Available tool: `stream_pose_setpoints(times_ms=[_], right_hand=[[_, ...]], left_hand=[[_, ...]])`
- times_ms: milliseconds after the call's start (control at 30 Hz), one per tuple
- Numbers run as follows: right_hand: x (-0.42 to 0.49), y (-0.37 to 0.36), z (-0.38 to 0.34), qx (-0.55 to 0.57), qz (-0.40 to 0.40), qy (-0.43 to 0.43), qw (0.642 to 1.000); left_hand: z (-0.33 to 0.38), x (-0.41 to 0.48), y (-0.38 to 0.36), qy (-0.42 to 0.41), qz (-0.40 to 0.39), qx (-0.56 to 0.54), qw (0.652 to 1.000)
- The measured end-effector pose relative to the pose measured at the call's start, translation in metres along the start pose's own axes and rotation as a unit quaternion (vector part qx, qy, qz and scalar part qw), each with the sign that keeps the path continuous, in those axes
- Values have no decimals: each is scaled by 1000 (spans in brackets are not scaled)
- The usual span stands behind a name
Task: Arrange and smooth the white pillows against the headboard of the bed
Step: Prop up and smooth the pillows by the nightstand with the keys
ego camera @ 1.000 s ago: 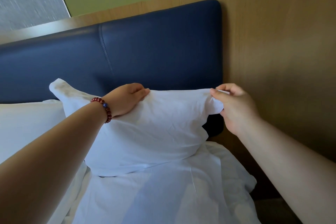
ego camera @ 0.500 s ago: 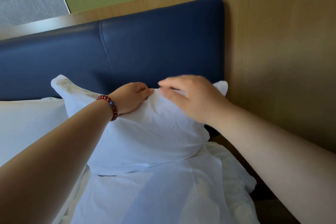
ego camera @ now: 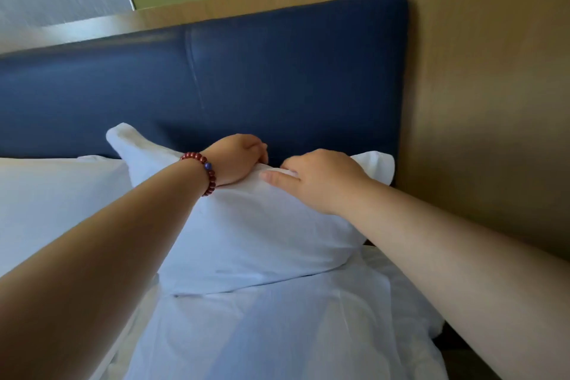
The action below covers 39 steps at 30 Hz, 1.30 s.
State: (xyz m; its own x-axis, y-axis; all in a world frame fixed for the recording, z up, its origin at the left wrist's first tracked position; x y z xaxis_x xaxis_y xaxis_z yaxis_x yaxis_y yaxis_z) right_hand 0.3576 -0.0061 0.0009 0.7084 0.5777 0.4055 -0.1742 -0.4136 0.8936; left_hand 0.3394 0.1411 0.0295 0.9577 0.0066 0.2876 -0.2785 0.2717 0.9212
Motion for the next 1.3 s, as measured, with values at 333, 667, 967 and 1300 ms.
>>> stream_pose_setpoints(times_ms=[333,667,967,1300], right_hand=[[26,-8,-9,-104,15,44,994],[104,-48,-60,-100,5,-14,995],[97,-57,-48,-113,244,10,963],[106,-54,-55,-114,187,-10,976]], left_hand=[[-61,-46,11,-155,95,158,970],[-116,-14,13,-98,75,165,979],[-110,-27,-19,-117,214,196,950],[-156,0,20,-116,111,182,970]])
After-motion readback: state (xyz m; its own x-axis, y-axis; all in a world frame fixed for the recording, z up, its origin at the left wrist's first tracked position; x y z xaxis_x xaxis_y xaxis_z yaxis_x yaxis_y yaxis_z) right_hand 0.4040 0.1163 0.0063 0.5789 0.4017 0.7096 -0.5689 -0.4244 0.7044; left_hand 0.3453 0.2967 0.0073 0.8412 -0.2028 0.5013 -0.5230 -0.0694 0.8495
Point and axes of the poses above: each hand's wrist, its own x-axis towards the middle knuckle, its own y-axis out of the back of the hand, z = x × y, the point moved 5 cm from there along x, towards the middle knuckle, and after that the axes turned 11 degrees about -y, right-handed, at the moved point
